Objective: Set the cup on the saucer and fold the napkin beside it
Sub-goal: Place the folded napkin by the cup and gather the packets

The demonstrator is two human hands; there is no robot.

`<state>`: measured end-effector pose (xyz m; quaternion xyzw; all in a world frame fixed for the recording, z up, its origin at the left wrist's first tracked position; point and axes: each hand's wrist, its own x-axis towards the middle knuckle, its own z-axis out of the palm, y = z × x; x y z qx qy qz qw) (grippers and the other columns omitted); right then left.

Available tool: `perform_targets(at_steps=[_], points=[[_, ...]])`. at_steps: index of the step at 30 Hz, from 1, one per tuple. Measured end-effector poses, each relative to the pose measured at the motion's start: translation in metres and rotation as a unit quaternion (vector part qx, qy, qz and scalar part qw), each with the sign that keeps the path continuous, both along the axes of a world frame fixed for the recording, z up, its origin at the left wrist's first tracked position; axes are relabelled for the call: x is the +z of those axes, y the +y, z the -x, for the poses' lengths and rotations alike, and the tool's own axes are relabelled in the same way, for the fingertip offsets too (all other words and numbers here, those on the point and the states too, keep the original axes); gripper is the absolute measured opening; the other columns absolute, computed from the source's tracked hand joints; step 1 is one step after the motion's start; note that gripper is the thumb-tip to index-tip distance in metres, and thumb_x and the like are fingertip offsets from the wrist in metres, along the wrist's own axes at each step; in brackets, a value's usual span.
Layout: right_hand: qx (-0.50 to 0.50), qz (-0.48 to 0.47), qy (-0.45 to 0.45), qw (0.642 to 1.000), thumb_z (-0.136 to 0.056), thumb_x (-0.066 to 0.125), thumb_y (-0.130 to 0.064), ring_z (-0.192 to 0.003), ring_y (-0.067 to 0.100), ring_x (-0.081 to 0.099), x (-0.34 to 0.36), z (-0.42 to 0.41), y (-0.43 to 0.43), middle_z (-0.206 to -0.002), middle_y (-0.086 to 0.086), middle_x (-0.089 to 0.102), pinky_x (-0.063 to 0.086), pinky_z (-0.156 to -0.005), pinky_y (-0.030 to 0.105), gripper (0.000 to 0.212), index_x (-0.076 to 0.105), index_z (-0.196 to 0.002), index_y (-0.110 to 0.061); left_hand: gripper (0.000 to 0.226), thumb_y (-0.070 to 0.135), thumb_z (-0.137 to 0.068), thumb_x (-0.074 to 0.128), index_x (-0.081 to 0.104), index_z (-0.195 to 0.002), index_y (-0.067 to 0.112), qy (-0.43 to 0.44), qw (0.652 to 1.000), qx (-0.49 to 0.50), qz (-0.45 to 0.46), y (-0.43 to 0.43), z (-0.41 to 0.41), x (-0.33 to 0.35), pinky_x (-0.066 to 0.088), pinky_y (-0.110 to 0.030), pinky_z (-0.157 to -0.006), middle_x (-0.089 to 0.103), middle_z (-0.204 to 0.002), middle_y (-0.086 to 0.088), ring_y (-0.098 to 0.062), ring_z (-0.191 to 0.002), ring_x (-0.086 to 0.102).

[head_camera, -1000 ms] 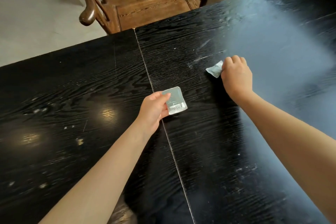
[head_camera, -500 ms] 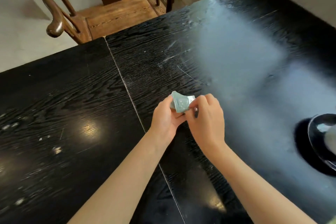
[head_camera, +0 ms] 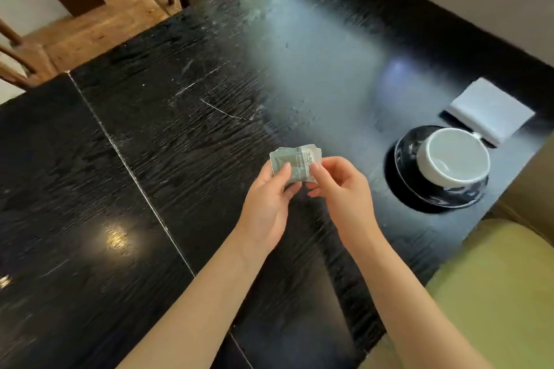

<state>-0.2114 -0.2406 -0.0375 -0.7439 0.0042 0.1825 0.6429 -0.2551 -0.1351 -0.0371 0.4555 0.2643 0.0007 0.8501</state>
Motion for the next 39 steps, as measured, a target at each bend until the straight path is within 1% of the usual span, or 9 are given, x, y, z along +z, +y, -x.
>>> perform_targets(at_steps=[6, 12, 16, 19, 22, 28, 31, 34, 39], points=[[0.09, 0.094, -0.08, 0.988, -0.086, 0.063, -0.015, -0.057, 0.007, 0.058, 0.025, -0.026, -0.075, -0.066, -0.007, 0.065, 0.05, -0.058, 0.022, 0.02, 0.065, -0.074, -0.031, 0.024, 0.005, -0.089, 0.056, 0.059, -0.111, 0.013, 0.014, 0.975, -0.141, -0.173, -0.027, -0.01, 0.018, 0.055, -0.024, -0.073, 0.068, -0.103, -0.012, -0.017, -0.09, 0.065], [0.15, 0.155, -0.142, 0.966, -0.084, 0.067, -0.018, -0.068, 0.014, 0.059, 0.042, -0.037, -0.113, -0.075, -0.007, 0.066, 0.051, -0.069, 0.032, 0.009, 0.068, -0.081, -0.026, 0.021, 0.007, -0.086, 0.063, 0.065, -0.106, 0.009, 0.007, 0.934, -0.211, -0.287, -0.061, -0.017, 0.037, 0.052, -0.014, -0.065, 0.072, -0.094, -0.007, -0.011, -0.081, 0.068], [0.032, 0.113, -0.082, 0.99, -0.087, 0.061, -0.029, -0.076, 0.006, 0.062, 0.026, -0.022, -0.128, -0.085, -0.009, 0.066, 0.051, -0.07, 0.022, 0.015, 0.062, -0.102, -0.027, 0.017, 0.003, -0.086, 0.061, 0.063, -0.103, 0.005, 0.069, 0.971, -0.108, -0.201, -0.087, -0.011, 0.028, 0.057, -0.021, -0.061, 0.071, -0.095, -0.011, -0.017, -0.082, 0.069], [0.041, 0.156, -0.04, 0.986, -0.084, 0.064, -0.036, -0.087, -0.002, 0.059, 0.008, 0.004, -0.141, -0.098, -0.01, 0.064, 0.044, -0.069, 0.004, 0.038, 0.054, -0.119, -0.025, 0.019, 0.004, -0.089, 0.057, 0.059, -0.108, 0.001, 0.124, 0.986, -0.032, -0.105, -0.109, -0.003, 0.011, 0.059, -0.025, -0.064, 0.07, -0.101, -0.015, -0.021, -0.088, 0.07], [0.122, 0.216, -0.044, 0.968, -0.078, 0.07, -0.038, -0.096, 0.003, 0.056, -0.01, 0.023, -0.149, -0.114, -0.009, 0.056, 0.044, -0.078, 0.014, 0.06, 0.045, -0.131, -0.024, 0.023, 0.003, -0.09, 0.056, 0.055, -0.113, 0.0, 0.163, 0.985, 0.012, -0.053, -0.129, 0.002, -0.004, 0.059, -0.027, -0.067, 0.067, -0.106, -0.018, -0.023, -0.091, 0.069], [0.157, 0.3, -0.129, 0.932, -0.082, 0.068, -0.026, -0.096, 0.005, 0.048, -0.025, 0.016, -0.163, -0.108, -0.008, 0.048, 0.043, -0.08, 0.017, 0.045, 0.051, -0.122, -0.019, 0.027, 0.001, -0.086, 0.056, 0.052, -0.111, 0.012, 0.164, 0.977, -0.036, -0.132, -0.146, 0.0, -0.018, 0.059, -0.026, -0.068, 0.065, -0.102, -0.01, -0.018, -0.091, 0.068], [0.186, 0.33, -0.145, 0.914, -0.083, 0.066, -0.023, -0.103, 0.011, 0.048, -0.031, 0.01, -0.168, -0.113, -0.002, 0.047, 0.046, -0.086, 0.025, 0.045, 0.048, -0.124, -0.018, 0.025, 0.016, -0.09, 0.057, 0.056, -0.114, 0.014, 0.168, 0.946, -0.111, -0.253, -0.142, -0.003, -0.026, 0.057, -0.023, -0.068, 0.067, -0.1, -0.003, -0.011, -0.087, 0.067], [0.206, 0.362, -0.181, 0.891, -0.084, 0.065, -0.023, -0.11, 0.013, 0.043, -0.038, 0.006, -0.169, -0.119, 0.0, 0.043, 0.041, -0.088, 0.022, 0.049, 0.045, -0.128, -0.017, 0.02, 0.024, -0.092, 0.054, 0.059, -0.109, 0.014, 0.171, 0.908, -0.138, -0.356, -0.136, -0.006, -0.032, 0.056, -0.018, -0.059, 0.063, -0.099, 0.0, -0.011, -0.08, 0.066], [0.167, 0.38, -0.203, 0.887, -0.078, 0.071, -0.028, -0.114, 0.019, 0.041, -0.046, 0.012, -0.168, -0.126, 0.004, 0.042, 0.041, -0.096, 0.029, 0.066, 0.042, -0.135, -0.013, 0.018, 0.028, -0.091, 0.055, 0.059, -0.106, 0.018, 0.143, 0.818, -0.195, -0.522, -0.129, -0.011, -0.037, 0.055, -0.022, -0.056, 0.057, -0.101, -0.001, -0.015, -0.069, 0.065]])
